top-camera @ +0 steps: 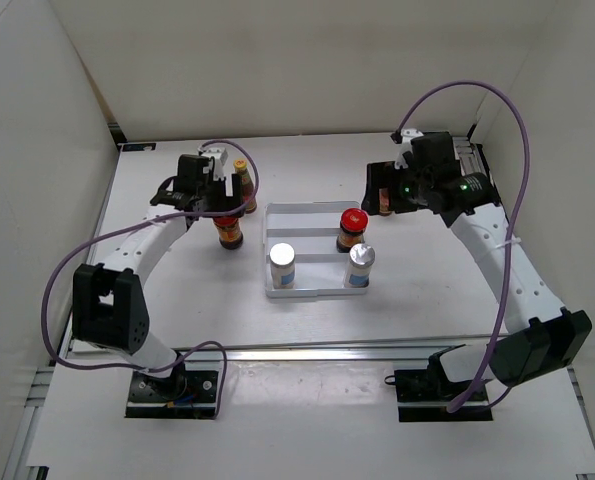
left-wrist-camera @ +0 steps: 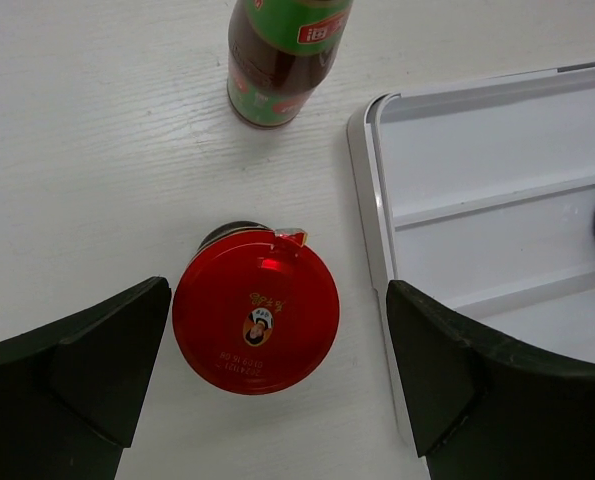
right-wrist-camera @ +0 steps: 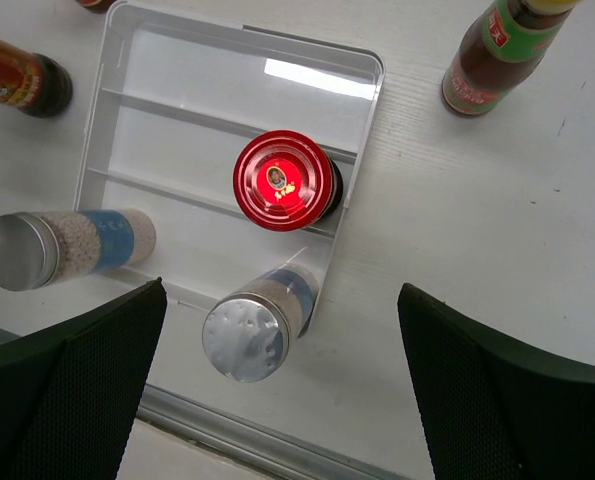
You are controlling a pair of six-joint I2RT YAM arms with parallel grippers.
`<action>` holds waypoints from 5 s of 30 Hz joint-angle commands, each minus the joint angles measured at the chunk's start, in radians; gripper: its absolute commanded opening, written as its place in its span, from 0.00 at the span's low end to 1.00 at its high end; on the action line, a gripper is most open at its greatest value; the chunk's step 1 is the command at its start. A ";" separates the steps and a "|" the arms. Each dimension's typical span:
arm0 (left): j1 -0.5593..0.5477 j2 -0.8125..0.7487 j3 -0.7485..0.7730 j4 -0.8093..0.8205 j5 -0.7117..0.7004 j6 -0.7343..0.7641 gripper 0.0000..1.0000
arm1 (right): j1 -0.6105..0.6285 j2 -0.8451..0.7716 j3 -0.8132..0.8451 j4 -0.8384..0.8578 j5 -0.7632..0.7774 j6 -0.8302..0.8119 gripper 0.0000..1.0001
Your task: Organize the condiment bottles
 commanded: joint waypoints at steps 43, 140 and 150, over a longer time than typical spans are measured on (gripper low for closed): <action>-0.175 -0.035 0.155 0.073 0.192 -0.067 0.11 | -0.051 -0.055 -0.023 -0.011 -0.106 -0.011 1.00; -0.300 -0.920 -0.634 0.302 -0.616 0.168 1.00 | -0.189 0.159 -0.250 0.596 0.121 0.034 1.00; -0.300 -0.923 -0.648 0.331 -0.603 0.168 1.00 | -0.219 0.420 -0.072 0.688 0.144 0.028 1.00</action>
